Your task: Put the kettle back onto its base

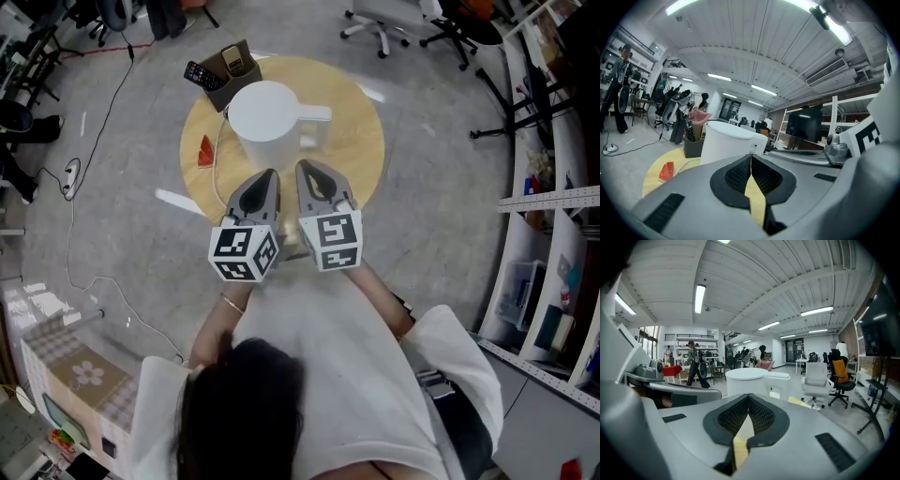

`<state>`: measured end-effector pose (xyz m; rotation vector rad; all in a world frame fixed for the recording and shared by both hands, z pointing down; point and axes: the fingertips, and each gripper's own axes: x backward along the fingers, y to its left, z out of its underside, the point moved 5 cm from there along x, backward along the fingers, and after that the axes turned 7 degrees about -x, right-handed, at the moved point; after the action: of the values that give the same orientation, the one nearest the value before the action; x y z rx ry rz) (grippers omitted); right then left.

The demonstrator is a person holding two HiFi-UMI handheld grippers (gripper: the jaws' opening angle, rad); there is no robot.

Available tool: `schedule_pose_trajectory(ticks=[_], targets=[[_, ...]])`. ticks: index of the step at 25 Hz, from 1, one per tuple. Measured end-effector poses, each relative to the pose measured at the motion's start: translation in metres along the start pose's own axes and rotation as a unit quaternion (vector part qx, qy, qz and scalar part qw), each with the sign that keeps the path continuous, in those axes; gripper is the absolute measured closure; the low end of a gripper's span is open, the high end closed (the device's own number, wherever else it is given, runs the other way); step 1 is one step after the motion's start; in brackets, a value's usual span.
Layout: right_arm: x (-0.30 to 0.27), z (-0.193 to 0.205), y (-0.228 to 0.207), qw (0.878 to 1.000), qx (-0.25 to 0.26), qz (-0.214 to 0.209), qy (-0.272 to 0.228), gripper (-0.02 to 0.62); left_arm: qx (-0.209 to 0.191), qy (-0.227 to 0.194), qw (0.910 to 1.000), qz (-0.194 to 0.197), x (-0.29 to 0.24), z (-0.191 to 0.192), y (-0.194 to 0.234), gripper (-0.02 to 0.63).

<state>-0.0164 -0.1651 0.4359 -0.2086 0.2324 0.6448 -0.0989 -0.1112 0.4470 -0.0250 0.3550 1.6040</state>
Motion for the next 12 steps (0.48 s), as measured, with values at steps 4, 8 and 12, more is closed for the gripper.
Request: schedule_pose_trajectory(ticks=[4,8,12], targets=[[0.0007,-0.0044,0.0050,1.000,0.011,-0.002,0.000,0.569,0.000,-0.003,1.0000,0.001,0.0007,-0.0018,-0.0001,0.580],[0.0019,-0.0024,0.0044,1.000,0.009,0.001,0.003,0.569,0.003,-0.004,1.0000,0.002,0.0012,-0.0020,-0.0010,0.580],[0.0001,-0.0004,0.0052,1.000,0.003,0.001,0.007,0.569,0.011,-0.001,0.9999,0.001,0.0017,-0.0002,0.0027,0.580]])
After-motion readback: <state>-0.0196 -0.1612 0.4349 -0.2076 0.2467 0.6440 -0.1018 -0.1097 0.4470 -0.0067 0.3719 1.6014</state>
